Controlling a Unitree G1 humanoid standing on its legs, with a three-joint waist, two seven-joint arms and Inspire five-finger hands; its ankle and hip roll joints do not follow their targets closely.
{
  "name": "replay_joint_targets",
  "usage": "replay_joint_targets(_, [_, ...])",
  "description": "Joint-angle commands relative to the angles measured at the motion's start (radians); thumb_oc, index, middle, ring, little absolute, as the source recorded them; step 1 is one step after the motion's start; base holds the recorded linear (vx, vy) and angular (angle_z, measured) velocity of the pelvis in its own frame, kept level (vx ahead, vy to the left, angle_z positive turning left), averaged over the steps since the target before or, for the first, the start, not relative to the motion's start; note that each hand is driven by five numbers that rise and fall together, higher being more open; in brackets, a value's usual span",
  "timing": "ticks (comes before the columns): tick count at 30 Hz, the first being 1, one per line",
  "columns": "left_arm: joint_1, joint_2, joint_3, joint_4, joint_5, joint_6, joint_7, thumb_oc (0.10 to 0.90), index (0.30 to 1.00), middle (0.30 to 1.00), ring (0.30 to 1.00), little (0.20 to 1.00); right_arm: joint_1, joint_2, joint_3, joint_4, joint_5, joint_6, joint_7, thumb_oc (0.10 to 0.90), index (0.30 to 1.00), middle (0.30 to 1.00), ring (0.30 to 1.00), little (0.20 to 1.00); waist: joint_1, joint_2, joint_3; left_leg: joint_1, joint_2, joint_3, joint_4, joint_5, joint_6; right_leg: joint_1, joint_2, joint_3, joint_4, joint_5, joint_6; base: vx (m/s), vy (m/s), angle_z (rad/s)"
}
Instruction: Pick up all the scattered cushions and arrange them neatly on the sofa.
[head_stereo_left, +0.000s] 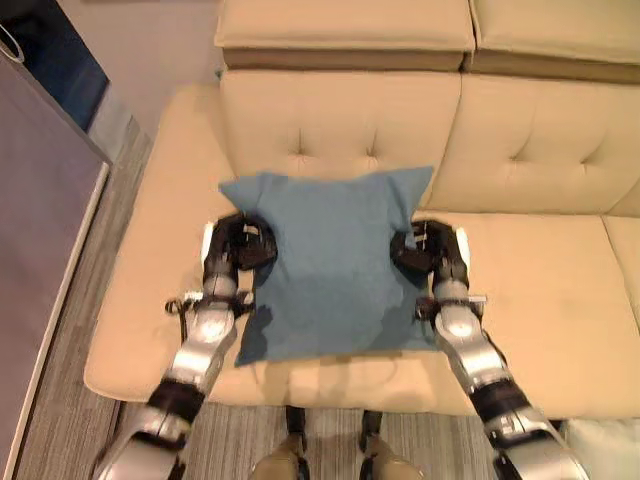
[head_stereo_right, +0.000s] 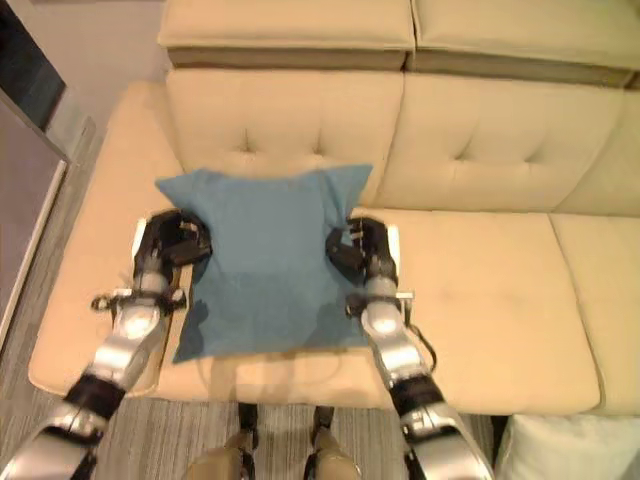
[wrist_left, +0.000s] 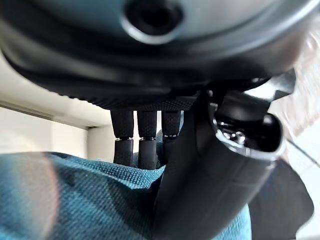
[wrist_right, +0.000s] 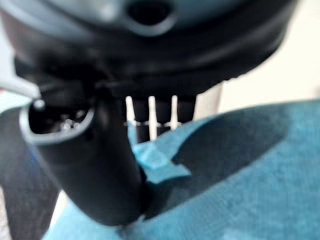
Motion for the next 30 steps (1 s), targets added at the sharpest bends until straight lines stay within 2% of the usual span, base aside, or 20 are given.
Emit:
replay_joint_targets(1, [-0.234,-0.016,-0.08,-0.091,0.083,-0.177,0.04,0.4,0.3,0.3,0.3,0.3,-0.199,0.034,0.067,-0.137,-0.097,-0.201,-0.045,0.4,0.3,0.3,0.3,0.3,0.007,-0.006,-0.025,0.04,0.026,-0.064,0.001,-0.119,-0.064,0.059,-0.039,-0.027,0.006,-0.097,0.097,-0.05,0.012,-0.03])
replay_joint_targets(9, [-0.591,0.037,-0.208,0.11,0.181,-0.155,0.132,0.4,0.3,0.3,0.3,0.3,-0.509,-0.025,0.111,0.009,-0.175,-0.188,-0.201,0.4,0.3,0.3,0.3,0.3,0.012,0.0,-0.023,-0.05,0.022,-0.079,0.001,-0.086,-0.077,-0.028,-0.053,-0.026,0.006,-0.073,0.106,0.0,0.001,-0.02])
replay_joint_targets(15, [-0.72,0.019,-0.217,0.205,0.182,-0.155,0.192,0.4,0.3,0.3,0.3,0.3,-0.65,-0.049,0.135,0.102,-0.21,-0.167,-0.285,0.4,0.3,0.3,0.3,0.3,0.018,0.01,-0.017,-0.103,0.018,-0.094,0.001,-0.067,-0.089,-0.08,-0.053,-0.031,0.006,-0.062,0.112,-0.01,-0.001,-0.02])
replay_joint_targets(18, [-0.81,0.011,-0.223,0.303,0.144,-0.149,0.214,0.4,0.3,0.3,0.3,0.3,-0.752,-0.081,0.168,0.177,-0.216,-0.144,-0.328,0.4,0.3,0.3,0.3,0.3,0.019,0.015,-0.019,-0.156,0.015,-0.104,0.001,-0.052,-0.099,-0.129,-0.054,-0.036,0.006,-0.053,0.118,-0.02,-0.004,0.03])
replay_joint_targets(21, [-0.876,0.038,-0.234,0.361,0.114,-0.146,0.211,0.4,0.3,0.3,0.3,0.3,-0.814,-0.094,0.199,0.221,-0.205,-0.132,-0.341,0.4,0.3,0.3,0.3,0.3,0.02,0.02,-0.017,-0.2,0.015,-0.113,0.001,-0.042,-0.103,-0.172,-0.054,-0.036,0.006,-0.043,0.122,-0.02,0.007,0.04])
replay_joint_targets(25, [-0.978,0.126,-0.293,0.396,0.123,-0.139,0.179,0.4,0.3,0.3,0.3,0.3,-0.878,-0.143,0.252,0.289,-0.203,-0.109,-0.321,0.4,0.3,0.3,0.3,0.3,0.023,0.027,-0.028,-0.273,0.016,-0.121,0.001,-0.025,-0.107,-0.246,-0.055,-0.035,0.006,-0.029,0.128,-0.01,0.021,0.19])
replay_joint_targets(28, [-0.995,0.135,-0.301,0.415,0.12,-0.134,0.173,0.4,0.3,0.3,0.3,0.3,-0.891,-0.151,0.264,0.324,-0.189,-0.105,-0.315,0.4,0.3,0.3,0.3,0.3,0.021,0.029,-0.032,-0.298,0.016,-0.124,0.001,-0.021,-0.109,-0.273,-0.058,-0.036,0.006,-0.023,0.129,-0.02,0.02,-0.37])
replay_joint_targets(30, [-1.023,0.134,-0.325,0.479,0.063,-0.126,0.129,0.4,0.3,0.3,0.3,0.3,-0.916,-0.153,0.307,0.404,-0.145,-0.079,-0.273,0.4,0.3,0.3,0.3,0.3,0.02,0.032,-0.036,-0.341,0.01,-0.13,0.001,-0.007,-0.113,-0.313,-0.06,-0.041,0.006,-0.015,0.129,-0.04,0.014,0.01])
